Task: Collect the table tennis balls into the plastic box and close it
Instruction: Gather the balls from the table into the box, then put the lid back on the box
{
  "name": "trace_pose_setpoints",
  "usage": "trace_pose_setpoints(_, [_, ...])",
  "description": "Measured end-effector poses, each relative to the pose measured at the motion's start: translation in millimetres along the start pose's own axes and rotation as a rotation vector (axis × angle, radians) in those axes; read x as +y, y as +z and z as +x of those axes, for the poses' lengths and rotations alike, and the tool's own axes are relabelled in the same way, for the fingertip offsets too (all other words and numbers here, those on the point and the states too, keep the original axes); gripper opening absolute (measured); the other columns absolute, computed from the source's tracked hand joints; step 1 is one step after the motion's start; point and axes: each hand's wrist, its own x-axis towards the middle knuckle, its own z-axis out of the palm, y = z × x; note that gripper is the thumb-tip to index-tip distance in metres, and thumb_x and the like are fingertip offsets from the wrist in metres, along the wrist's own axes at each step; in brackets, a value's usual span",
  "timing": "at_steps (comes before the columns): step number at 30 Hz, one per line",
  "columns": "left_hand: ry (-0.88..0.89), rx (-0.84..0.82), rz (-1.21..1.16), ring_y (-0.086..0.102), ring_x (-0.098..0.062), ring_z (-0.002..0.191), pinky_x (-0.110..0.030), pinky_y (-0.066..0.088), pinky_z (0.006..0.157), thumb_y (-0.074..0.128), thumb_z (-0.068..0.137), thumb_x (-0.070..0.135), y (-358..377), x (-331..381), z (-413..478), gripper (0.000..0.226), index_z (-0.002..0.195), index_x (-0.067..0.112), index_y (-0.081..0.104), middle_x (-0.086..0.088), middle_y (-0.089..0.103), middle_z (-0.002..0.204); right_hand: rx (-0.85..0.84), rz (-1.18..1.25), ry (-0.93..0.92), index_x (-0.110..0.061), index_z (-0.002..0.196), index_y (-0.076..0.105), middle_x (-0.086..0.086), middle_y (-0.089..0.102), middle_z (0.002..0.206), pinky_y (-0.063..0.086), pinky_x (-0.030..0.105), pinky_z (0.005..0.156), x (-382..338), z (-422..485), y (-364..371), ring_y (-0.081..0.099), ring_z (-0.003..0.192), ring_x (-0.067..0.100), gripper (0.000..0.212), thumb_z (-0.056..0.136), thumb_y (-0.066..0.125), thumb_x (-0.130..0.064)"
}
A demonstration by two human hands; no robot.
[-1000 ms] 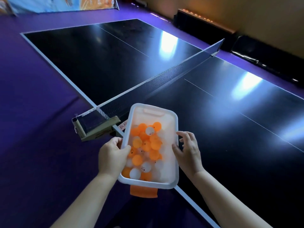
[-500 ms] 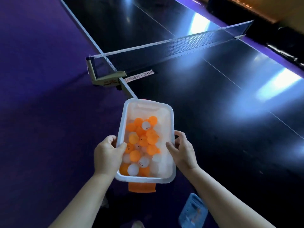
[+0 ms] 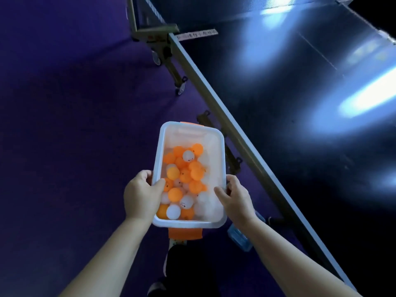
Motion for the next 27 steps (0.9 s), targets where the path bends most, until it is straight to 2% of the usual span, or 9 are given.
trace_pose_setpoints(4, [-0.054,-0.004,0.043,0.060,-0.022,0.068,-0.026,0.040,0.052,0.065,0.082,0.023,20,-64,-24,0.022,0.097,0.008,0.063,-0.004,0.067,0.077,-0.051,-0.017,0.062,-0.023,0.097,0.054,-0.005,0.058,0.077,0.046,0.033,0.066,53,-21,42,0.052,0.070,0.013,0.016,0.085,0.060,-0.033])
trace_pose_setpoints(9, [-0.117,-0.013,0.102,0.060,-0.021,0.066,-0.026,0.041,0.051,0.064,0.083,0.025,53,-135,-50,0.023,0.099,0.009,0.065,-0.004,0.067,0.076,-0.156,-0.028,0.138,-0.023,0.096,0.055,-0.008,0.058,0.079,0.042,0.023,0.061,121,-34,94,0.052,0.071,0.005,0.015,0.087,0.056,-0.035])
trace_pose_setpoints(12, [-0.150,-0.027,0.136,0.058,-0.019,0.060,-0.028,0.041,0.050,0.065,0.084,0.026,89,-177,-56,0.022,0.099,0.010,0.065,-0.001,0.065,0.070,-0.228,-0.020,0.217,-0.027,0.085,0.051,-0.009,0.055,0.075,0.039,0.022,0.055,169,-28,123,0.050,0.067,0.004,0.006,0.088,0.054,-0.031])
trace_pose_setpoints(15, [-0.144,-0.047,0.186,0.053,-0.018,0.059,-0.026,0.033,0.047,0.064,0.085,0.025,145,-223,-57,0.021,0.100,0.010,0.066,0.002,0.061,0.069,-0.242,-0.089,0.211,-0.027,0.084,0.049,-0.008,0.053,0.077,0.034,0.020,0.053,233,-10,152,0.047,0.065,0.002,0.007,0.089,0.053,-0.029])
trace_pose_setpoints(17, [-0.153,-0.036,0.207,0.053,-0.024,0.068,-0.028,0.030,0.054,0.065,0.085,0.025,189,-253,-55,0.025,0.104,0.008,0.067,-0.008,0.067,0.081,-0.238,-0.098,0.191,-0.023,0.088,0.050,-0.007,0.053,0.077,0.034,0.020,0.053,280,8,168,0.047,0.065,0.003,0.006,0.088,0.054,-0.027])
trace_pose_setpoints(19, [-0.174,-0.025,0.184,0.050,-0.020,0.070,-0.027,0.030,0.057,0.065,0.085,0.027,236,-285,-51,0.026,0.102,0.007,0.068,-0.011,0.068,0.084,-0.239,-0.078,0.191,-0.022,0.090,0.050,-0.009,0.053,0.075,0.034,0.020,0.053,326,27,181,0.048,0.065,0.002,0.007,0.088,0.054,-0.028])
trace_pose_setpoints(23, [-0.113,-0.063,0.166,0.047,-0.017,0.060,-0.023,0.025,0.045,0.062,0.088,0.029,323,-343,-34,0.021,0.083,0.008,0.064,0.006,0.050,0.059,-0.169,-0.096,0.134,-0.023,0.091,0.051,-0.012,0.053,0.075,0.035,0.020,0.054,412,69,208,0.050,0.068,0.004,0.009,0.087,0.058,-0.029])
trace_pose_setpoints(27, [0.015,-0.100,0.177,0.043,-0.009,0.051,-0.023,0.024,0.044,0.057,0.090,0.026,405,-389,-6,0.021,0.075,0.012,0.055,0.007,0.045,0.055,-0.087,-0.052,0.096,-0.022,0.088,0.055,-0.013,0.054,0.073,0.037,0.019,0.056,507,114,237,0.051,0.067,0.003,0.008,0.089,0.060,-0.029])
